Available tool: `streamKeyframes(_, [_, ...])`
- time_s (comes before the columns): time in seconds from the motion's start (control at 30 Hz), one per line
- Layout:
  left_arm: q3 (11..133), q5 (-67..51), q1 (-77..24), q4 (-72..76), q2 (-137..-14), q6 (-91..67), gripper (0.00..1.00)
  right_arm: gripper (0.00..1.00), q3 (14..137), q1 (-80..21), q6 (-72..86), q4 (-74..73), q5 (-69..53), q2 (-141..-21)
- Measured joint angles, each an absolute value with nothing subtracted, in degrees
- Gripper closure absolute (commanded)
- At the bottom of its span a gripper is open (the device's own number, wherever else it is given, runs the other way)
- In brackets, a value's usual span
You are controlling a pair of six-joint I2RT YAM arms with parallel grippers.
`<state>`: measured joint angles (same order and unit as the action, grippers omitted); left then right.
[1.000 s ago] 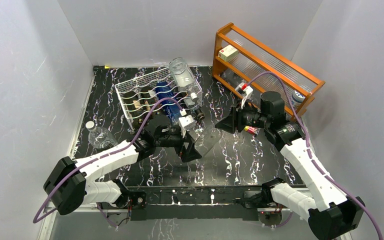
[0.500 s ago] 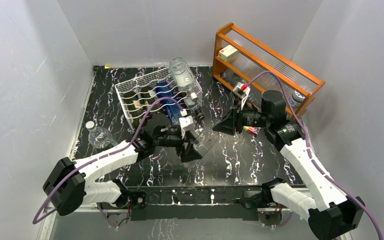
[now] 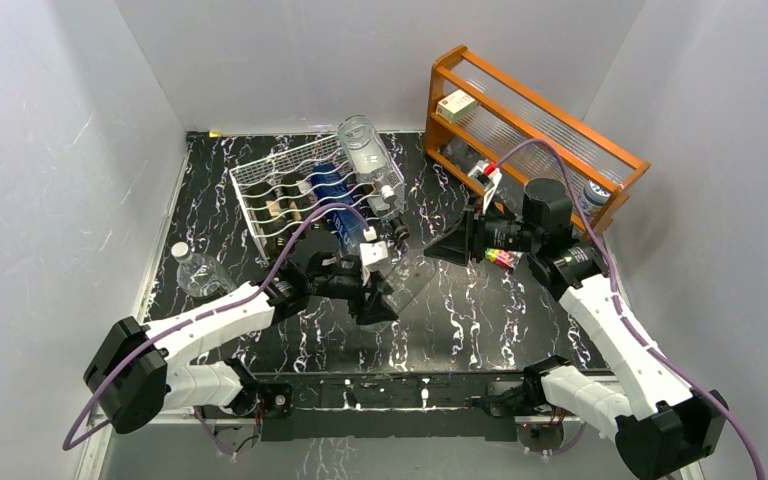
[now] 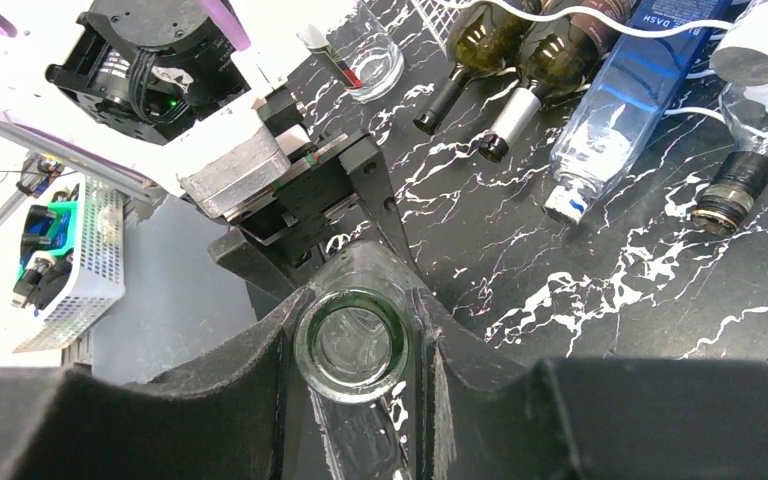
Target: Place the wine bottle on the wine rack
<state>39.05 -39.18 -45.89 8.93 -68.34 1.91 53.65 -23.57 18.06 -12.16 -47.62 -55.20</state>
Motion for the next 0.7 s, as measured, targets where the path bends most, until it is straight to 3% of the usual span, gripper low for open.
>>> streamKeyframes(0.07, [39.05,-38.61,-45.89,8.58,-68.01,2.63,0.82,1.0,53.65,-23.57,18.46,-11.99,-47.27,-55.48])
streamKeyframes(0.1, [39.05,-38.48,-45.89,8.45,-67.9,2.68,0.98,1.0,53.67,-23.59,18.52,-11.81,-47.29,-55.55])
streamKeyframes(0.13, [39.05,-38.35,-45.89,8.34,-67.75,2.98,1.0,0.97,53.67,-23.59,18.52,-11.7,-47.24,-55.55])
streamKeyframes(0.33, [39.05,-35.57,-45.91,7.46,-66.02,5.19,1.0,0.47,54.39,-23.66,16.99,-11.99,-47.44,-55.57])
streamKeyframes(0.5, [39.05,-30.26,-45.89,6.94,-62.22,13.04,1.0,0.3,56.23,-23.66,15.64,-15.0,-47.86,-55.11])
streamKeyframes(0.7, [40.47,-22.28,-45.82,5.58,-57.17,28.23,1.0,0.2,59.7,-23.64,12.23,-20.23,-47.46,-54.83])
